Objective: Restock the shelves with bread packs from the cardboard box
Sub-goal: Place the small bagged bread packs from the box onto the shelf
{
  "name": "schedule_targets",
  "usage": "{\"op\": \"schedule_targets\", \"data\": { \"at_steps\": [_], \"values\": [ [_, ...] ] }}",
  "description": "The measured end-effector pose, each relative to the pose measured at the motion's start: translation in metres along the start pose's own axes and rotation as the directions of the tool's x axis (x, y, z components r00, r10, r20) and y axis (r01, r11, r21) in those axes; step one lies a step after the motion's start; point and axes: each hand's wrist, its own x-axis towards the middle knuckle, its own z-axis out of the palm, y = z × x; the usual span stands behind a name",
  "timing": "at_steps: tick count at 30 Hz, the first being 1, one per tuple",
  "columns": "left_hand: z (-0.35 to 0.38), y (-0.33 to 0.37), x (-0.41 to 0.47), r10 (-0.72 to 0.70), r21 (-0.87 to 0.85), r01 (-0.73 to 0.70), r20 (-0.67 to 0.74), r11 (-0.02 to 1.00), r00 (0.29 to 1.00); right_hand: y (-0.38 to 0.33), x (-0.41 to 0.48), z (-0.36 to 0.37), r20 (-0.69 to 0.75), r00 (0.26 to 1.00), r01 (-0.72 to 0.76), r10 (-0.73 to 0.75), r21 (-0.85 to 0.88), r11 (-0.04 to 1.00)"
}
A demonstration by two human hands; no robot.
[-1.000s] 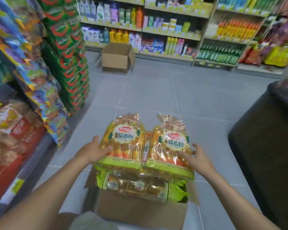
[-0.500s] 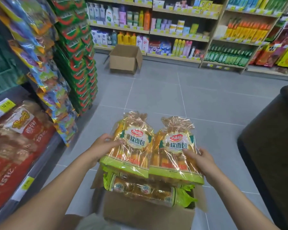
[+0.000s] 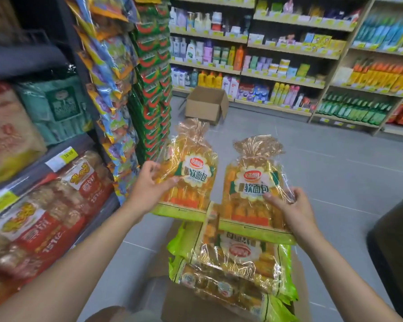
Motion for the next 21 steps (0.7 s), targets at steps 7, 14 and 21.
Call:
{"op": "schedule_targets", "data": {
  "at_steps": [7,14,21],
  "values": [
    [-0.092,0.056,-0.019,0.322,0.167,-0.28,-0.342,0.945,0.883,-0.106,0.022,0.071,0.024,0.923,0.383,-0.384,0.022,0.923],
    [-0.186,0.102,-0.059,0.499,0.367,-0.345,-0.53,0.864,0.685,-0.21,0.01,0.151,0.043,0.797,0.573,-0.603,0.262,0.777],
    [-0.277,0.146,-0.14,0.535,0.45,-0.292,-0.677,0.844,0.506,-0.295,-0.039,0.239,0.165,0.664,0.583,-0.729,0.496,0.644]
  ]
}}
